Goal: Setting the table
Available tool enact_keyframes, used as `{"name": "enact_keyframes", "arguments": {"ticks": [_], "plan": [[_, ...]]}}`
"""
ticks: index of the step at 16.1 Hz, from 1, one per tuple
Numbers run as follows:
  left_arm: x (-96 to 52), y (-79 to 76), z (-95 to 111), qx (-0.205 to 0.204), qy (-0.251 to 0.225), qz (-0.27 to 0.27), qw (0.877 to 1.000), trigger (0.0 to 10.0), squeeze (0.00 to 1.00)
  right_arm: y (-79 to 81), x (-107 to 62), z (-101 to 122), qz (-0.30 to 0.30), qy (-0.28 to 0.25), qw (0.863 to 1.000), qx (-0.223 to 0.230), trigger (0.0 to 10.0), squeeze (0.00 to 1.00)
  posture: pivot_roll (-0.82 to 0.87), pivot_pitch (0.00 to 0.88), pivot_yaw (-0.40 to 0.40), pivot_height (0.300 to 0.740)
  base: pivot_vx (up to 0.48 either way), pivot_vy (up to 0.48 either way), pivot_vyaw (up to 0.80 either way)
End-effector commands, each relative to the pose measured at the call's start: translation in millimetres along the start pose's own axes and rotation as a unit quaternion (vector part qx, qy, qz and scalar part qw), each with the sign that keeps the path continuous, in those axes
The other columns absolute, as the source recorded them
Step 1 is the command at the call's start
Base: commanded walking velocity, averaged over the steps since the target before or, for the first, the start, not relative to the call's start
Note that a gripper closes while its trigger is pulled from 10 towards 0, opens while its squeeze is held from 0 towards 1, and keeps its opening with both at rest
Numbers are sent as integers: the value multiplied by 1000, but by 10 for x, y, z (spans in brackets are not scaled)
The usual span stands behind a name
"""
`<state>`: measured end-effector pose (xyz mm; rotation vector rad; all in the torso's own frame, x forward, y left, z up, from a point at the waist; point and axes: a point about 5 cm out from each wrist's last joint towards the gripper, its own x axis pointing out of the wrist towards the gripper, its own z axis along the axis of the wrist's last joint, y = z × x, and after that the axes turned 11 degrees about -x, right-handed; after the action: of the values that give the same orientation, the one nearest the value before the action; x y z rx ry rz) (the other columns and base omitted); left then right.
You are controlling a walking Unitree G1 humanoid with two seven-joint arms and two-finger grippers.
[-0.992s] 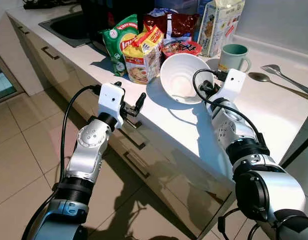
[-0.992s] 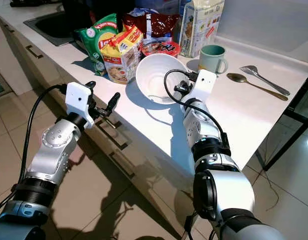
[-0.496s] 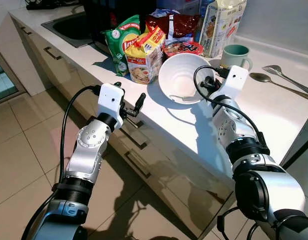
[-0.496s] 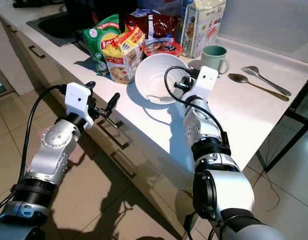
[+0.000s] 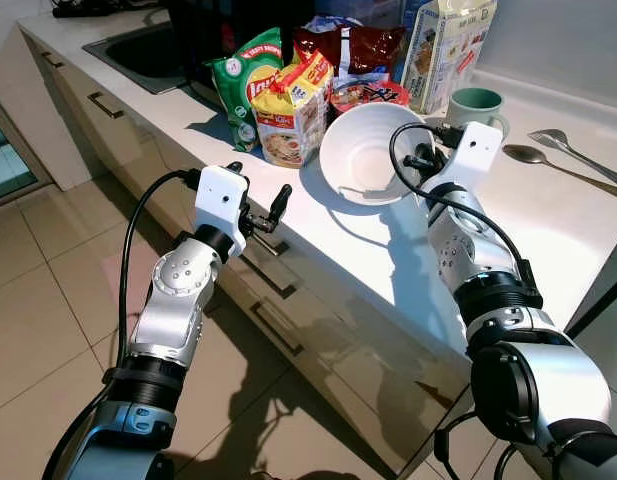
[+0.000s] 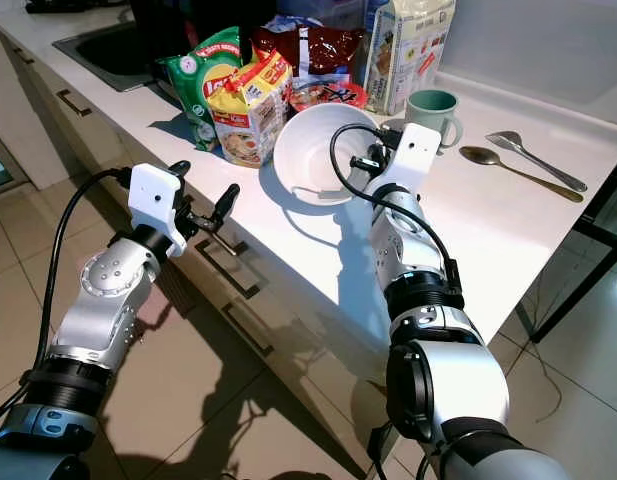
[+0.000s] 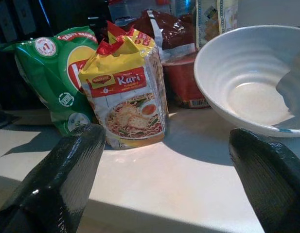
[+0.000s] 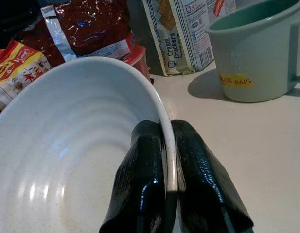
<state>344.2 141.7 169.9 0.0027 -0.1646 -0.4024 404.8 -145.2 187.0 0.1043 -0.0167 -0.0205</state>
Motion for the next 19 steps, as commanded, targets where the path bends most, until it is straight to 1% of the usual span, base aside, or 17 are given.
{"name": "enact_keyframes", "arguments": {"ticks": [1,5,6,7,11,15,16,17,19], "plan": [[-27,38,10,2,1,6,1000,10000,0,25,8,89,5,-15,1000,-7,0,0,10,33,81,740,0,0,0],[-22,32,7,0,0,8,1000,10000,0,64,-8,196,18,-45,999,-25,0,0,9,34,79,740,0,0,0],[-21,32,7,-1,0,8,1000,10000,0,85,-11,252,23,-58,998,-29,0,0,9,34,78,740,0,0,0],[-17,31,5,-1,0,9,1000,10000,0,138,-17,384,37,-86,995,-33,0,0,9,33,77,740,0,0,0],[-16,33,-9,-1,2,11,1000,10000,0,205,-37,539,59,-116,991,-27,0,0,11,31,76,740,0,0,0],[-14,37,-9,-1,3,12,1000,10000,0,231,-66,666,69,-136,988,-18,0,0,10,28,76,740,0,0,0],[-10,46,-20,-7,6,16,1000,10000,0,252,-82,769,78,-151,985,-9,0,0,10,27,76,740,0,0,0],[-14,66,-33,-22,8,24,999,10000,0,265,-92,824,84,-158,984,-3,0,0,10,27,76,740,0,0,0],[-25,119,-47,-51,10,39,998,10000,0,271,-104,880,89,-166,982,5,0,0,10,26,75,740,0,0,0]]}}
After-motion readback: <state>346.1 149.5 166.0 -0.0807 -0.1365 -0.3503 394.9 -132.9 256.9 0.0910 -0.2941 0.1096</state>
